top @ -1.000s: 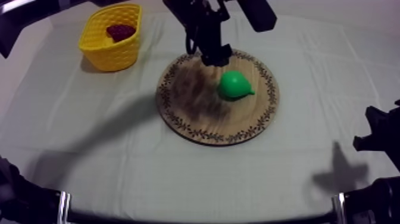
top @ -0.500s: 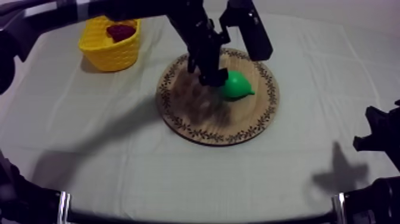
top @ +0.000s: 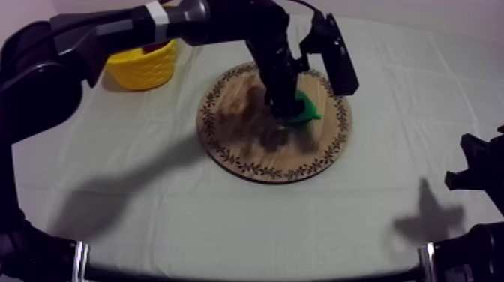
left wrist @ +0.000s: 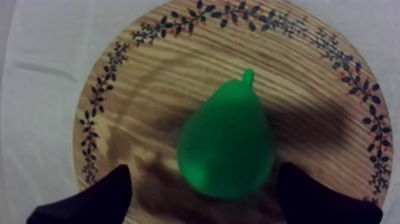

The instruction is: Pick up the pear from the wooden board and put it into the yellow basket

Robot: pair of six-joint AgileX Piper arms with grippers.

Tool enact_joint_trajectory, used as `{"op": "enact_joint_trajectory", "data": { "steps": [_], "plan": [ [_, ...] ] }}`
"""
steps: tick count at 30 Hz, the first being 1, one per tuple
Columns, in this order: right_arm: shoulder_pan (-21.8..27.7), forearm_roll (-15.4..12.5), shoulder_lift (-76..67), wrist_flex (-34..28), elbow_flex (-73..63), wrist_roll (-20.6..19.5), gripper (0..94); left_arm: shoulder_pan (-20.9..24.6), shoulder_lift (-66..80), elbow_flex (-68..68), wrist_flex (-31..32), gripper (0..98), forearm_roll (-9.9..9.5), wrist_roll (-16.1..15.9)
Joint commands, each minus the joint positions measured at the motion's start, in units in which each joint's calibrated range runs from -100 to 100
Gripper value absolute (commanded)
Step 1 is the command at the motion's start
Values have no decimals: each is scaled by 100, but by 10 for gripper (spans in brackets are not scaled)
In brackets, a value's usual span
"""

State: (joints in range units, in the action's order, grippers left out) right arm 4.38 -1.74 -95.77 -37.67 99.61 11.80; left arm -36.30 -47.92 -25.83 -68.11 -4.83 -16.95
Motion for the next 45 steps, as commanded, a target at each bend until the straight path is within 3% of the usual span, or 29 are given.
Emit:
{"op": "enact_joint_trajectory", "data": {
  "steps": [1, 17, 31, 45],
  "plan": [
    [-1, 1, 1, -7, 5, 0, 5, -5, -181, -181, -44, 873, -15, -10],
    [-1, 1, 1, -7, 5, 0, 5, -34, -1047, -1152, -357, 750, -23, 19],
    [-1, 1, 1, -7, 5, 0, 5, 7, -933, -1119, -291, 466, 125, -53],
    [-1, 1, 1, -7, 5, 0, 5, 721, 1105, -20, -451, 449, 129, -187]
  ]
}}
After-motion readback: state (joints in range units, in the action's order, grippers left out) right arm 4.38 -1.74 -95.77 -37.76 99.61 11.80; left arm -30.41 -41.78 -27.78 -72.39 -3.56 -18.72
